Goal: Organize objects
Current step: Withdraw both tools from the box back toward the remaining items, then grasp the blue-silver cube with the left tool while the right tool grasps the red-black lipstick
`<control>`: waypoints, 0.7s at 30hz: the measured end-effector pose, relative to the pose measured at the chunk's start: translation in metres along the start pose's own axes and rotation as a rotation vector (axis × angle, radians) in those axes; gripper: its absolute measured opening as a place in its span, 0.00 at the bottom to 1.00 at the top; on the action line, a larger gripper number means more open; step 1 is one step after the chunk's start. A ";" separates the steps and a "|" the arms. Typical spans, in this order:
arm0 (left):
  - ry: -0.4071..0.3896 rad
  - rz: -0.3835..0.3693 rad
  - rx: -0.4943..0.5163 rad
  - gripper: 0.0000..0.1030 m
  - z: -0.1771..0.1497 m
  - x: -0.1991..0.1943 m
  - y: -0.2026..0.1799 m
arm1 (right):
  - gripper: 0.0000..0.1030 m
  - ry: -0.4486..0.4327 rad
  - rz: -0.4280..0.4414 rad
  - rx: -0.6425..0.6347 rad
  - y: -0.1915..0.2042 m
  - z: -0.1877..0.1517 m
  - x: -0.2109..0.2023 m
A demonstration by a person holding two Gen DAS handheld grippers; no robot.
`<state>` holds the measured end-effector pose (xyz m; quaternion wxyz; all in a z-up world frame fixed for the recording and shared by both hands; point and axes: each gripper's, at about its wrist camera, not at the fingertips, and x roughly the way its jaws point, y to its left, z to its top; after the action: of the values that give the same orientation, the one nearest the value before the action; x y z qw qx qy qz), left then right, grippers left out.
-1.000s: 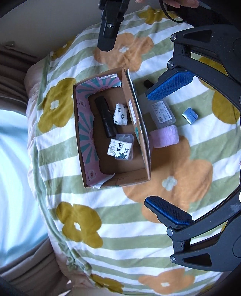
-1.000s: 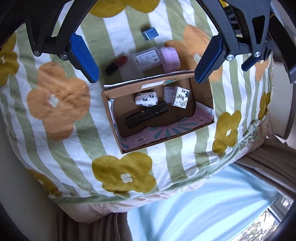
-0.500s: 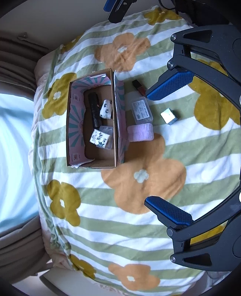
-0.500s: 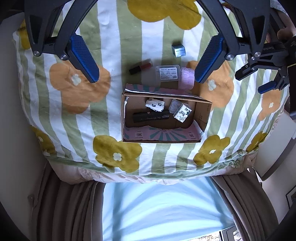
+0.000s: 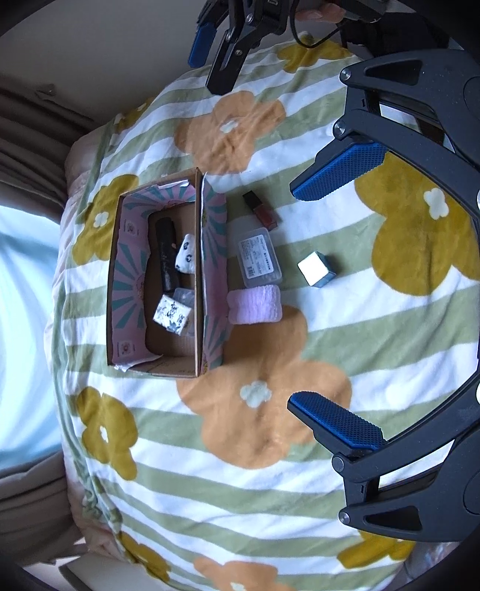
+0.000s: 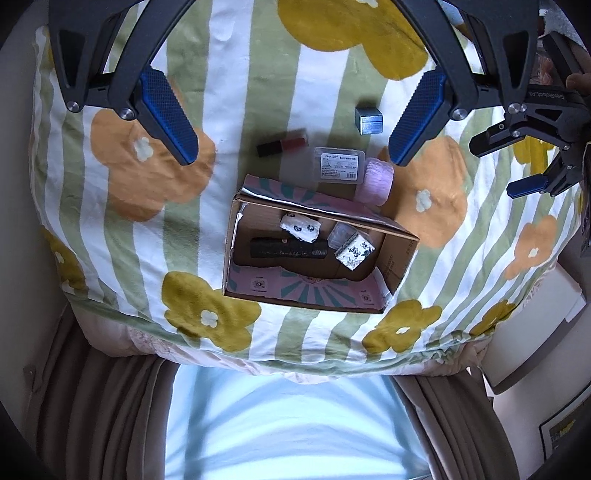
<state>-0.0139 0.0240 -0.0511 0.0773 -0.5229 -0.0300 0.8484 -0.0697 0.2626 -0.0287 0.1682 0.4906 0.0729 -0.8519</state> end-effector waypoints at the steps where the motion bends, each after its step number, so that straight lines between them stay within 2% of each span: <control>1: 0.002 -0.007 0.013 1.00 -0.004 0.007 -0.003 | 1.00 0.006 0.006 -0.008 -0.001 -0.003 0.008; 5: 0.013 -0.042 0.043 1.00 -0.024 0.043 -0.010 | 0.99 0.023 0.009 -0.049 -0.005 -0.020 0.056; 11: 0.005 -0.084 0.031 0.99 -0.050 0.106 -0.016 | 0.99 0.064 -0.013 -0.099 -0.014 -0.052 0.131; 14: 0.010 -0.106 0.022 0.96 -0.060 0.133 -0.019 | 0.99 0.083 -0.027 -0.146 -0.014 -0.065 0.160; 20: 0.025 -0.124 0.057 0.88 -0.071 0.174 -0.028 | 0.99 0.102 -0.002 -0.184 -0.014 -0.075 0.200; 21: 0.025 -0.131 0.061 0.83 -0.072 0.179 -0.028 | 0.99 0.104 0.001 -0.187 -0.014 -0.076 0.205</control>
<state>-0.0254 0.0789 -0.2378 0.1488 -0.5279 -0.0370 0.8354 -0.1077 0.2537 -0.2440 0.2094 0.5165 0.1604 -0.8147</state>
